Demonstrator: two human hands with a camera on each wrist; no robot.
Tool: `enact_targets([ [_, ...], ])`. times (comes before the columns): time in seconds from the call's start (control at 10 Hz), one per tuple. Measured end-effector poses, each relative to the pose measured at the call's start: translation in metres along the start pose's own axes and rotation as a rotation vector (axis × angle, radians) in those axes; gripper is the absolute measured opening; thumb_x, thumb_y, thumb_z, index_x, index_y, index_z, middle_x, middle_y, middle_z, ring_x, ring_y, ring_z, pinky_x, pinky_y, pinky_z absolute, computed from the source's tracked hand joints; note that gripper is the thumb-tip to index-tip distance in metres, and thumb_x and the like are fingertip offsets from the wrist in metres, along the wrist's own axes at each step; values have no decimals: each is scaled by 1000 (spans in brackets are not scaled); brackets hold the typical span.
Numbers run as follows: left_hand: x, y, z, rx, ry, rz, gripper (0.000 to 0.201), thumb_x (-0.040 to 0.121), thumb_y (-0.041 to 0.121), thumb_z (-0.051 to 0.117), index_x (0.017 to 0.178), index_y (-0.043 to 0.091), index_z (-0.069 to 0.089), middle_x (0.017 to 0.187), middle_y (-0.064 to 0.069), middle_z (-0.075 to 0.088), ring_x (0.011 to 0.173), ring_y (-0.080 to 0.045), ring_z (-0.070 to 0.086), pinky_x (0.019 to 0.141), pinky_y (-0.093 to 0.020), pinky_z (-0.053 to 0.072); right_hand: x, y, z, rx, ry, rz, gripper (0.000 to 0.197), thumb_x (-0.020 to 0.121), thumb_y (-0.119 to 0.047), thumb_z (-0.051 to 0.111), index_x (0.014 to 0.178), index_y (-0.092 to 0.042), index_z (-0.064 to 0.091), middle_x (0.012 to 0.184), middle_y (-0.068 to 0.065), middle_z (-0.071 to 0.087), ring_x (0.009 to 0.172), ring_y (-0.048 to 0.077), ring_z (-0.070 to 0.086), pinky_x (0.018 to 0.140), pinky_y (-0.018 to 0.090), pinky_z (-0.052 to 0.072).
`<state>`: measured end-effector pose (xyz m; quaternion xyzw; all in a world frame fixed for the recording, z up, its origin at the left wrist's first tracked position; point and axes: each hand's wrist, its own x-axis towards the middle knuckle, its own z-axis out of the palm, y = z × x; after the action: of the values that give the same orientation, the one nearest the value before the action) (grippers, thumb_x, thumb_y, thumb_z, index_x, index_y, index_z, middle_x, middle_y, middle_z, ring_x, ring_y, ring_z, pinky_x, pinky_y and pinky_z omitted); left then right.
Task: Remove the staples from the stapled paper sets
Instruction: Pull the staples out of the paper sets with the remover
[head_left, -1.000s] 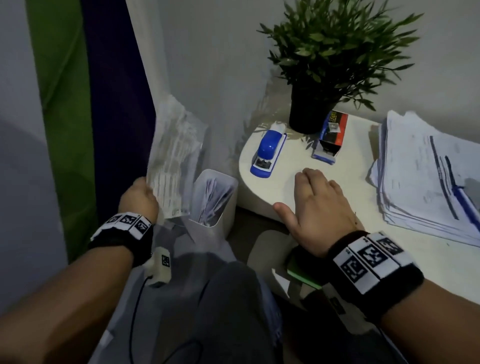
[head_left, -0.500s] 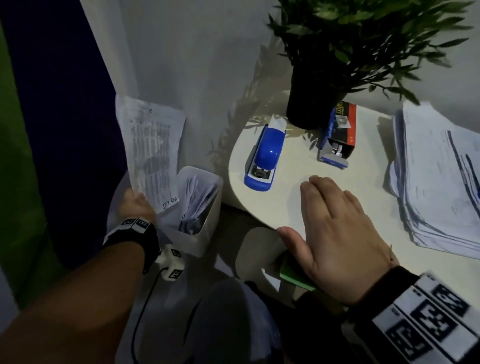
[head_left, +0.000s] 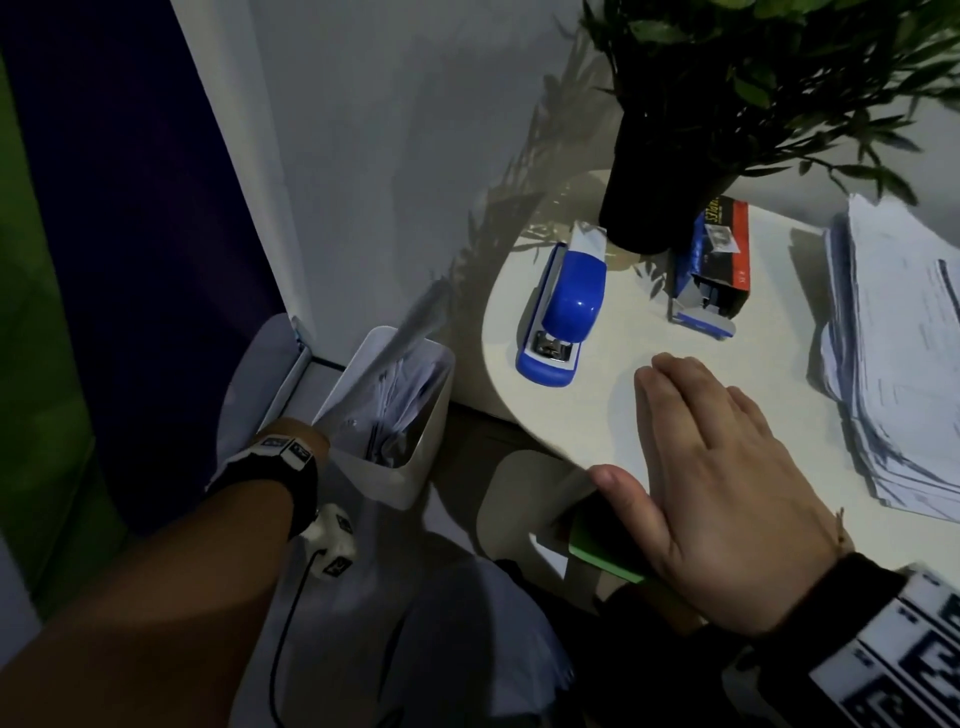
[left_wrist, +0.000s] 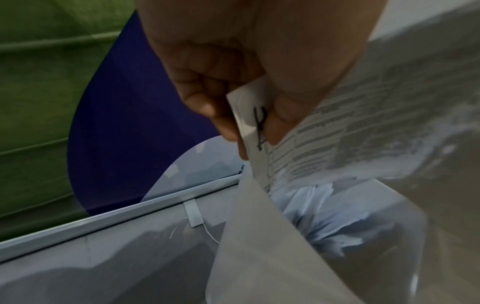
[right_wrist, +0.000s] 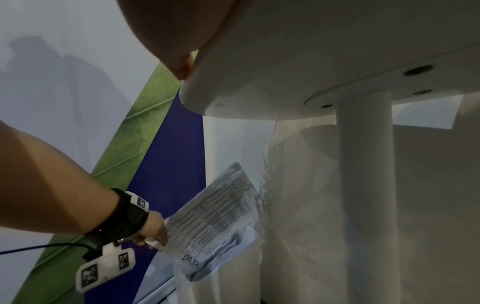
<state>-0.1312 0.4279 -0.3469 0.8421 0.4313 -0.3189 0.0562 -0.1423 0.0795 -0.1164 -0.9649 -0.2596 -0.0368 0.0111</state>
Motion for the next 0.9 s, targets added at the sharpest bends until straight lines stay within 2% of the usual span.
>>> enact_targets([
  [0.1,0,1,-16,-609,-65,-29,53,100,35,38,138,-2,39,137,-17,45,126,-29,45,86,-27,41,0,-1,-1,-2,0,4,80,90,-60,24,132,4,48,133,24,50,123,40,49,101,55,40],
  [0.2,3,5,-29,-627,0,177,61,91,44,53,133,0,46,130,-18,52,117,-32,53,70,-24,42,0,0,0,-1,14,-2,80,90,-59,25,131,5,48,133,24,50,124,40,49,101,56,40],
  [0.3,8,21,-48,-496,189,306,78,77,50,65,139,11,40,130,-14,54,111,-31,56,91,-35,48,0,0,1,2,27,-6,79,89,-58,26,130,5,48,133,24,50,123,40,49,100,56,41],
  [0.4,1,34,-77,-376,310,473,65,87,32,60,144,14,33,136,-12,51,119,-30,52,99,-34,43,0,-1,0,-12,38,-5,79,89,-58,27,130,5,49,133,24,51,123,40,50,100,56,40],
  [0.5,-6,44,-101,-252,343,464,36,94,18,46,128,7,52,126,-15,57,112,-31,55,93,-33,43,0,0,0,-17,34,-10,79,89,-59,26,131,5,48,133,24,51,123,40,50,100,55,39],
  [0.6,-9,41,-111,-226,389,459,27,97,9,41,111,-3,61,116,-20,60,106,-33,56,83,-31,42,0,0,1,-12,33,-11,80,89,-59,25,131,5,48,133,25,51,123,40,50,101,56,40],
  [0.7,-17,24,-105,-335,592,473,28,98,16,39,103,-1,60,97,-20,63,87,-35,59,67,-34,42,1,0,2,-18,35,-14,79,90,-59,23,130,5,48,132,25,51,123,41,49,101,55,40],
  [0.8,-17,11,-85,-422,571,471,34,101,21,34,117,0,55,98,-25,60,81,-34,56,58,-31,36,1,1,3,-10,44,-14,79,90,-58,24,130,6,48,132,26,51,122,41,50,100,56,39],
  [0.9,-11,6,-64,-494,352,434,35,100,18,39,128,0,47,117,-27,56,102,-38,54,81,-37,42,1,0,1,-7,35,-10,82,91,-60,20,130,6,48,132,26,51,122,42,50,100,57,40],
])
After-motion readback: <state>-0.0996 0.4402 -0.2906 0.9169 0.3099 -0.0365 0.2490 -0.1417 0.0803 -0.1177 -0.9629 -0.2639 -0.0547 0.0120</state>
